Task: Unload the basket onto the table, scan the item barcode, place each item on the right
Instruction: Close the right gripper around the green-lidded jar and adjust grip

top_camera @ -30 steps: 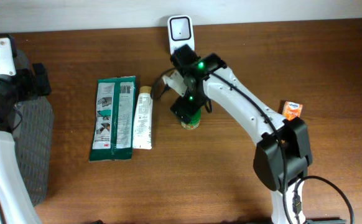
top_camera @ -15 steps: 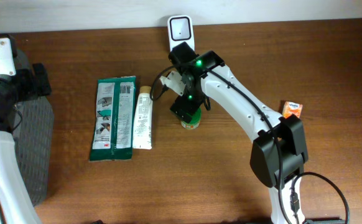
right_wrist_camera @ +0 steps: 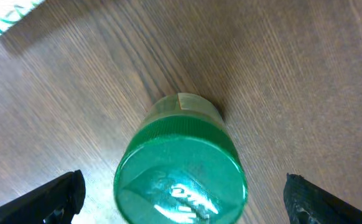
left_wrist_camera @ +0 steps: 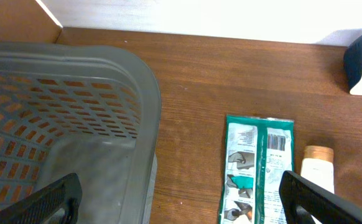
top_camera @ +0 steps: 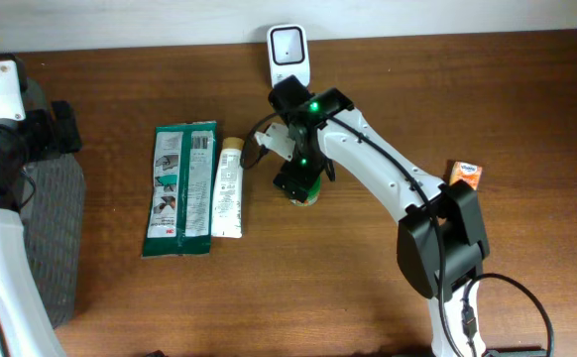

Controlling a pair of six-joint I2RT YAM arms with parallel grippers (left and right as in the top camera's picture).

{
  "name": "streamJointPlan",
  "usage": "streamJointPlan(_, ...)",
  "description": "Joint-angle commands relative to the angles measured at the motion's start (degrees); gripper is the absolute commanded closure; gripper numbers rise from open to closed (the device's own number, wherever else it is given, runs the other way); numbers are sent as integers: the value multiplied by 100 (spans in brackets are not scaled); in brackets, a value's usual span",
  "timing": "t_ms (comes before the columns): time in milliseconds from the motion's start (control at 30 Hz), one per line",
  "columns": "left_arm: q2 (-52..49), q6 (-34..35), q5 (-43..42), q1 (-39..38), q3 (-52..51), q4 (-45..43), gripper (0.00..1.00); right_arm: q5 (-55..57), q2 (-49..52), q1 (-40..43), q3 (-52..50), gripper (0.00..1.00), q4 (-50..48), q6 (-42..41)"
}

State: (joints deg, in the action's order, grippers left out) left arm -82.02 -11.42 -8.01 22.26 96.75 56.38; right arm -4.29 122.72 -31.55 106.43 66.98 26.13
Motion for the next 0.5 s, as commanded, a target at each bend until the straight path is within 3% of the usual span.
streamJointPlan(0,2,-90,-61,31,15,-7,1,157,57,-17,-92,2,-125,59)
streamJointPlan(467,2,-90,-59,31,15,-7,1,142,326,63,-92,4,-234,-118)
